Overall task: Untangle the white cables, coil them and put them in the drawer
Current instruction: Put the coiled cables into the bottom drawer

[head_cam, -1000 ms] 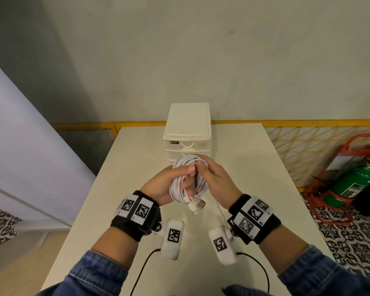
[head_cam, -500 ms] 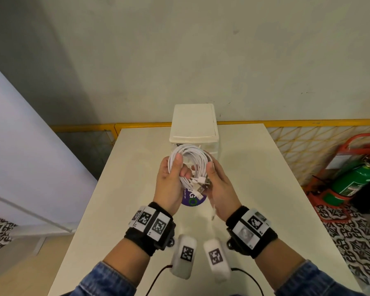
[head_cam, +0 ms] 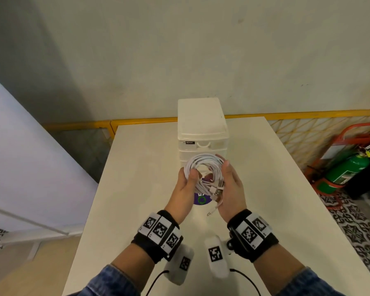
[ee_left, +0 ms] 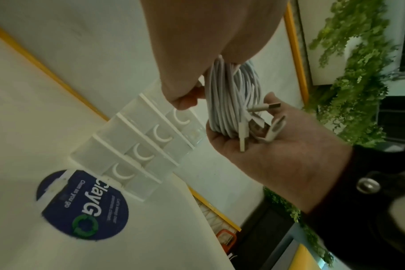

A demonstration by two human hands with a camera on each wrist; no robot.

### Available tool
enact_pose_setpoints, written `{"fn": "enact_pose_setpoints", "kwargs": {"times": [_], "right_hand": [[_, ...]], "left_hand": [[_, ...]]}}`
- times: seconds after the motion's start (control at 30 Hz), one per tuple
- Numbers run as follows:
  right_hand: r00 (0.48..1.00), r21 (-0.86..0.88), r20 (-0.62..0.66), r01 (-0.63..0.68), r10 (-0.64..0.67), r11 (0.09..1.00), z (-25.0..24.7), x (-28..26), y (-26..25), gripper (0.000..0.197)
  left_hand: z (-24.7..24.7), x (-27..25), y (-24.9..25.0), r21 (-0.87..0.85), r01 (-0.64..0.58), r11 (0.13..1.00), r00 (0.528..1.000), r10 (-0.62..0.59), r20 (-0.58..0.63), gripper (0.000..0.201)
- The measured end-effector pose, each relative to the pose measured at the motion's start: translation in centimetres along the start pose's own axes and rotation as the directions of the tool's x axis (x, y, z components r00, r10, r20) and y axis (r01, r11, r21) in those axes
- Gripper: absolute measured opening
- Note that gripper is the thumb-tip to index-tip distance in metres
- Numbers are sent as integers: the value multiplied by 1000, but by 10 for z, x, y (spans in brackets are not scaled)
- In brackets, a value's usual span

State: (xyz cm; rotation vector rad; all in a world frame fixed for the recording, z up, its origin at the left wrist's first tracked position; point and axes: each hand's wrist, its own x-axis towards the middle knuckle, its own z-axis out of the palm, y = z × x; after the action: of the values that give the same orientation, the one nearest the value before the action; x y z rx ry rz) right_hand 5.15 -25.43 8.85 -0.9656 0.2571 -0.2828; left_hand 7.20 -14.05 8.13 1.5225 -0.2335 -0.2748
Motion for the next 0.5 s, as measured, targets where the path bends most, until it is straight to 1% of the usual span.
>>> {"fn": "enact_pose_setpoints", "kwargs": {"times": [0.03,0.07,0.1,0.17,0.2,0.27,0.37,0.43,0.5], "right_hand": [[999,-33,-27,17,-17,999,0,2,2,68],[998,-75,-52,32,-36,997,0,4,4,71],[996,-105,-70,44,-51,993,-1,7,4,68],[993,-133,-101,49,-63,990,-5,15,1,52],[990,-143,-125,41,-59,989,-7,21,-1,46],[982,-184,-183,14,-48,983,-12,33,-4,40],[966,-254,-258,-36,-32,967,-16,53,-8,20],[963,-316,-269,-60,-28,947,-20,65,-13,16],[971,-385,-236,-65,-30,920,-25,78,-21,15]], "left_hand": [[0,-1,-3,-7,37,999,999,-37,23,38],[0,0,-7,-3,73,997,996,-73,42,40],[1,0,-11,2,101,995,993,-101,65,48],[4,3,-17,2,151,989,984,-150,99,65],[7,6,-20,-1,169,986,979,-168,113,67],[11,14,-24,25,192,981,969,-194,152,64],[15,27,-25,129,232,964,949,-254,186,57],[18,36,-26,154,252,955,942,-279,188,54],[22,45,-29,154,252,955,935,-281,214,51]]}}
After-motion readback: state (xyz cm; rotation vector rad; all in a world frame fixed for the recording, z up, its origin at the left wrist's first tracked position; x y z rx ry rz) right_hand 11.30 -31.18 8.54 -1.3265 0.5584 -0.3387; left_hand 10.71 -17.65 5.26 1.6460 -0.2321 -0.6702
